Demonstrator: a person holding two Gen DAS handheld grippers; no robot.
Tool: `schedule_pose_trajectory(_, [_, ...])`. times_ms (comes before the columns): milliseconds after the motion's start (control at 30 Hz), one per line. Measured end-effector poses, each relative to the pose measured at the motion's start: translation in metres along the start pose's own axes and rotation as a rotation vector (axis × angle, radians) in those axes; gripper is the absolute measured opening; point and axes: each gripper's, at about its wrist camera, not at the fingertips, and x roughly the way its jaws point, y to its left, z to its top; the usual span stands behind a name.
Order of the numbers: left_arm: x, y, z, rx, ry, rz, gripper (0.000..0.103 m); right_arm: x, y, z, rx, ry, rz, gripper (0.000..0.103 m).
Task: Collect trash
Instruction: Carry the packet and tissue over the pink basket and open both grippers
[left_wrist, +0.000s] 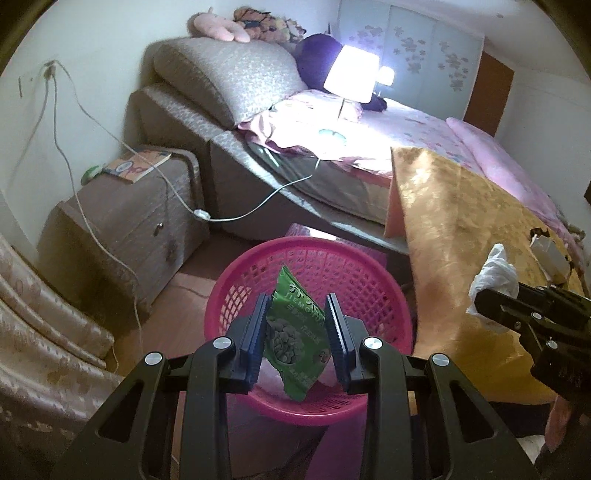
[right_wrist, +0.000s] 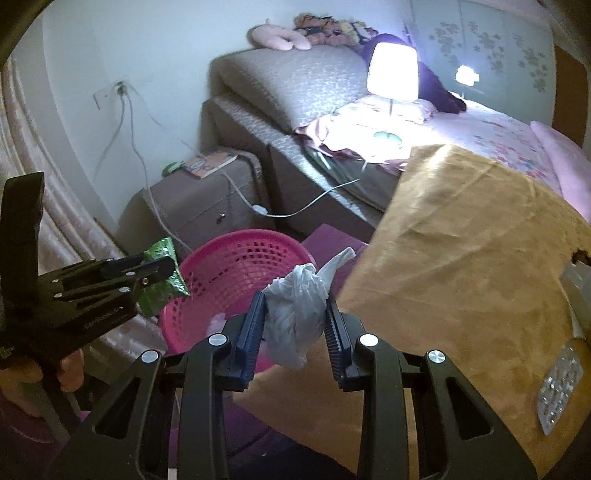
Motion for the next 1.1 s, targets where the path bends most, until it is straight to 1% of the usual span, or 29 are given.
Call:
schedule_pose_trajectory(267, [0.009,0.008,-0.004,-0.008,0.020,0.032,0.030,0.022,0.022,0.009,-0.030,0.034,0.052,0.031])
schedule_pose_trajectory(467, [0.016,0.010,-0.004,-0.009,0.036,0.044,0.030,0.038,0.029,0.015,-0.028,0.065,0.080,0.031])
schedule_pose_trajectory(733, [0.027,0.013,-0.005,-0.021,0.071,0.032,0.030,0.056,0.033,0.016,-0.023,0.101,0.107,0.031])
schedule_pose_trajectory(833, [0.028,0.015,-0.005,-0.029,0.080,0.030,0.035,0.058,0.032,0.016,-0.015,0.111,0.116,0.034])
schedule_pose_trajectory(900, [0.027,0.017,-0.005,-0.035,0.078,0.033,0.036,0.059,0.031,0.016,-0.007,0.117,0.121,0.039])
schedule_pose_trajectory(967, [0.027,0.018,-0.005,-0.041,0.077,0.034,0.039,0.059,0.031,0.015,-0.006,0.117,0.123,0.042])
schedule_pose_trajectory(1033, [0.027,0.019,-0.005,-0.049,0.075,0.041,0.053,0.058,0.031,0.015,-0.003,0.116,0.128,0.046])
schedule_pose_trajectory(1100, [0.026,0.020,-0.004,-0.055,0.072,0.042,0.055,0.056,0.031,0.015,-0.001,0.110,0.128,0.050])
